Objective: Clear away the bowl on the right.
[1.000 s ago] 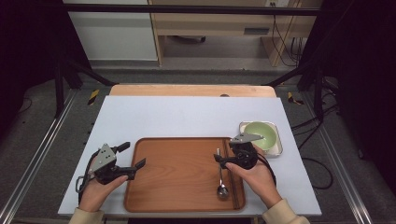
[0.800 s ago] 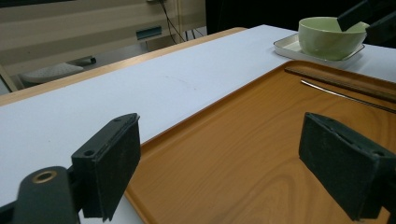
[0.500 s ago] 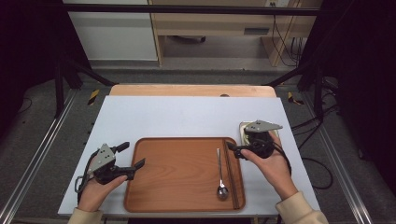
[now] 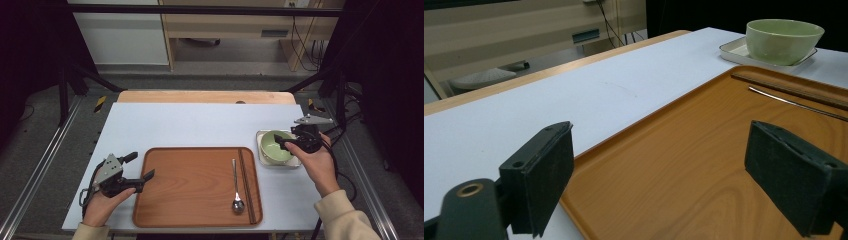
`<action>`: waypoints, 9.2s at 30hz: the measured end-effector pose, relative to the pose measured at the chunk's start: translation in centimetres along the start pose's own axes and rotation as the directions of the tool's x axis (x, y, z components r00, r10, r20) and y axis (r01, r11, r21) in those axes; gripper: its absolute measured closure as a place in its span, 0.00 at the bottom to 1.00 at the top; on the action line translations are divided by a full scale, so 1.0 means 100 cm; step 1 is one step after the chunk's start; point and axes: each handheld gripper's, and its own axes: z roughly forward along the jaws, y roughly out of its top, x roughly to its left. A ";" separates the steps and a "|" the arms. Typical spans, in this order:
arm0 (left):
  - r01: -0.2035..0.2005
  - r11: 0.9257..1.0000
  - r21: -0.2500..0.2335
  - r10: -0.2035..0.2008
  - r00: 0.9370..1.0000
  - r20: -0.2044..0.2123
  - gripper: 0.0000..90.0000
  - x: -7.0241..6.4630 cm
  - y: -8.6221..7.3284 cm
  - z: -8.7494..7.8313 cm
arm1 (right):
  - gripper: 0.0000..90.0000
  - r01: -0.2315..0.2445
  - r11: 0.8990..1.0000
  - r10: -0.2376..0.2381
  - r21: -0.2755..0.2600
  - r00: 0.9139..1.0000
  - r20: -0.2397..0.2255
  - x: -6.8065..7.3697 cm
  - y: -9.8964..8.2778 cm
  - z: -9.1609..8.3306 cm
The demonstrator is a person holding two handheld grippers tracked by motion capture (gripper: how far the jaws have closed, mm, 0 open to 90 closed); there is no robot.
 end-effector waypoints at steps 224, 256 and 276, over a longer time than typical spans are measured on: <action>0.007 1.000 0.006 -0.007 0.999 -0.031 0.13 0.011 -0.004 -0.006 | 0.41 -0.232 0.973 0.231 0.002 0.973 0.018 -0.047 -0.057 0.006; 0.007 1.000 0.003 -0.007 0.999 -0.032 0.13 0.012 -0.005 -0.007 | 0.34 -0.204 0.978 0.207 -0.040 0.975 0.078 -0.056 -0.078 0.018; 0.006 1.000 0.007 -0.006 0.999 -0.032 0.13 0.011 -0.005 -0.007 | 0.26 -0.166 0.986 0.168 -0.027 0.973 0.157 -0.062 -0.082 0.035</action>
